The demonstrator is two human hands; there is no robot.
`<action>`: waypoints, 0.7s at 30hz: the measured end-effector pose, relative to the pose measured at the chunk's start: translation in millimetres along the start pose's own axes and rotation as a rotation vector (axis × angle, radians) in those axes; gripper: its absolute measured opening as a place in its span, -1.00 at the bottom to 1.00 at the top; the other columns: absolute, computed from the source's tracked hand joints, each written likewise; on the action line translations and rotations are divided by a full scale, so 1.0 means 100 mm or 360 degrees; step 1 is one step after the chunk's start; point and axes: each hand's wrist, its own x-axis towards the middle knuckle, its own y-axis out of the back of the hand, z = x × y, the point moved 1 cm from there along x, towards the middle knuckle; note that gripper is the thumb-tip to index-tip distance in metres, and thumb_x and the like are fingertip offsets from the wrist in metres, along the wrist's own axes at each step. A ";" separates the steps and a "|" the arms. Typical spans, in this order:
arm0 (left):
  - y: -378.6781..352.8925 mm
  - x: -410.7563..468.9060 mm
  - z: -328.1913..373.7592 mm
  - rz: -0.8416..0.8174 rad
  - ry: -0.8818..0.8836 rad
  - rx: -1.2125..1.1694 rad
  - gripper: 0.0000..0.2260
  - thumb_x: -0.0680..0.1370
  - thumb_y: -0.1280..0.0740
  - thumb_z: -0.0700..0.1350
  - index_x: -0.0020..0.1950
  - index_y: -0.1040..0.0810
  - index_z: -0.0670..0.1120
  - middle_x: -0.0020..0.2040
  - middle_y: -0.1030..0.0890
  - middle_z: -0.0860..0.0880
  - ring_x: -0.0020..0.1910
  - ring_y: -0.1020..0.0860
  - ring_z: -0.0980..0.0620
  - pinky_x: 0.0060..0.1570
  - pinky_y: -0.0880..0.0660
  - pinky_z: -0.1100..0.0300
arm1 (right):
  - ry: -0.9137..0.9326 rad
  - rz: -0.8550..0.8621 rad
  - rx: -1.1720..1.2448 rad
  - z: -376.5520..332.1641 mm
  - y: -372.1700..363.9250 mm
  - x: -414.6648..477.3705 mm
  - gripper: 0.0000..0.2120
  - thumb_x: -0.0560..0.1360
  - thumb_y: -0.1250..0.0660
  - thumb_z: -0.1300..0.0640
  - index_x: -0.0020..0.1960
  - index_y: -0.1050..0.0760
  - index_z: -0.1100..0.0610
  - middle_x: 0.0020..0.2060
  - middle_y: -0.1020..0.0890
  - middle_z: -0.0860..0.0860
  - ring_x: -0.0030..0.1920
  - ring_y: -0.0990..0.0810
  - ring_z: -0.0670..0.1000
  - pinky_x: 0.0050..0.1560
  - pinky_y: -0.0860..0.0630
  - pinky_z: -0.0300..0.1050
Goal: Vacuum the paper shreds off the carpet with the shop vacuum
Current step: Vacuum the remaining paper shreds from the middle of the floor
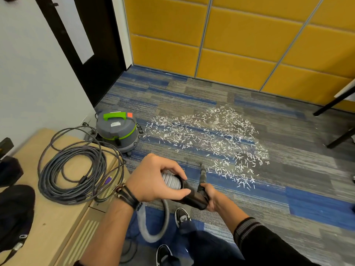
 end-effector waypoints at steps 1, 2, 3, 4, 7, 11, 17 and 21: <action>-0.03 -0.01 -0.01 -0.0002 0.0004 0.0005 -0.80 0.30 -0.64 0.05 -0.15 -0.75 0.05 -0.22 -0.73 0.19 -0.22 -0.70 0.15 -0.15 -0.62 0.09 | 0.0003 0.0034 0.0024 0.01 0.08 0.02 -0.65 0.66 -0.09 -0.06 -0.13 -0.41 0.18 -0.29 -0.56 0.13 -0.35 -0.55 0.12 -0.43 -0.57 -0.13; -0.06 -0.01 -0.01 0.0001 0.0009 0.0019 -0.80 0.30 -0.63 0.06 -0.15 -0.75 0.05 -0.22 -0.73 0.19 -0.22 -0.70 0.16 -0.14 -0.63 0.09 | -0.0003 0.0053 0.0024 0.00 0.13 0.01 -0.65 0.66 -0.09 -0.05 -0.11 -0.41 0.19 -0.31 -0.58 0.15 -0.35 -0.56 0.13 -0.40 -0.57 -0.11; -0.08 -0.03 0.01 0.0012 0.0015 0.0041 -0.80 0.30 -0.61 0.09 -0.15 -0.75 0.05 -0.23 -0.72 0.20 -0.22 -0.70 0.18 -0.13 -0.63 0.12 | -0.0001 0.0080 -0.0003 0.01 0.17 0.03 -0.65 0.66 -0.08 -0.05 -0.10 -0.41 0.20 -0.33 -0.60 0.15 -0.36 -0.58 0.13 -0.38 -0.55 -0.10; -0.10 -0.04 0.03 0.0030 0.0015 0.0083 -0.79 0.30 -0.59 0.12 -0.16 -0.75 0.06 -0.24 -0.72 0.21 -0.22 -0.69 0.22 -0.12 -0.63 0.16 | 0.0006 0.0088 -0.0021 0.01 0.18 0.04 -0.64 0.66 -0.08 -0.05 -0.11 -0.41 0.21 -0.34 -0.60 0.15 -0.36 -0.58 0.13 -0.38 -0.54 -0.10; -0.06 -0.08 0.10 0.0164 0.0012 0.0288 -0.78 0.27 -0.52 0.20 -0.21 -0.72 0.11 -0.30 -0.68 0.27 -0.28 -0.63 0.32 -0.14 -0.55 0.32 | 0.0041 0.0060 -0.0052 -0.01 0.04 0.01 -0.67 0.65 -0.10 -0.01 -0.16 -0.38 0.20 -0.42 -0.56 0.13 -0.45 -0.56 0.11 -0.46 -0.53 -0.14; 0.01 -0.12 0.13 0.0168 -0.0060 0.0312 -0.80 0.28 -0.57 0.17 -0.21 -0.73 0.11 -0.31 -0.67 0.27 -0.30 -0.63 0.30 -0.19 -0.54 0.31 | 0.0035 -0.0083 -0.0060 0.00 -0.17 0.00 -0.71 0.65 -0.13 -0.03 -0.01 -0.42 0.20 -0.29 -0.57 0.17 -0.39 -0.59 0.12 -0.45 -0.58 -0.12; 0.03 -0.04 0.07 0.0041 -0.0032 0.0072 -0.80 0.29 -0.60 0.11 -0.18 -0.75 0.06 -0.24 -0.72 0.19 -0.23 -0.70 0.20 -0.13 -0.63 0.12 | 0.0061 -0.0017 0.0040 0.14 0.02 0.02 -0.66 0.64 -0.10 -0.05 0.04 -0.48 0.21 -0.15 -0.62 0.19 -0.23 -0.60 0.15 -0.26 -0.62 -0.06; -0.08 -0.03 0.03 0.0033 -0.0030 0.0033 -0.81 0.29 -0.59 0.11 -0.20 -0.75 0.04 -0.27 -0.71 0.21 -0.23 -0.70 0.21 -0.12 -0.65 0.13 | -0.0022 0.0069 0.0101 0.21 0.35 0.00 -0.66 0.65 -0.08 -0.02 -0.09 -0.45 0.20 -0.28 -0.60 0.17 -0.34 -0.61 0.15 -0.31 -0.59 -0.07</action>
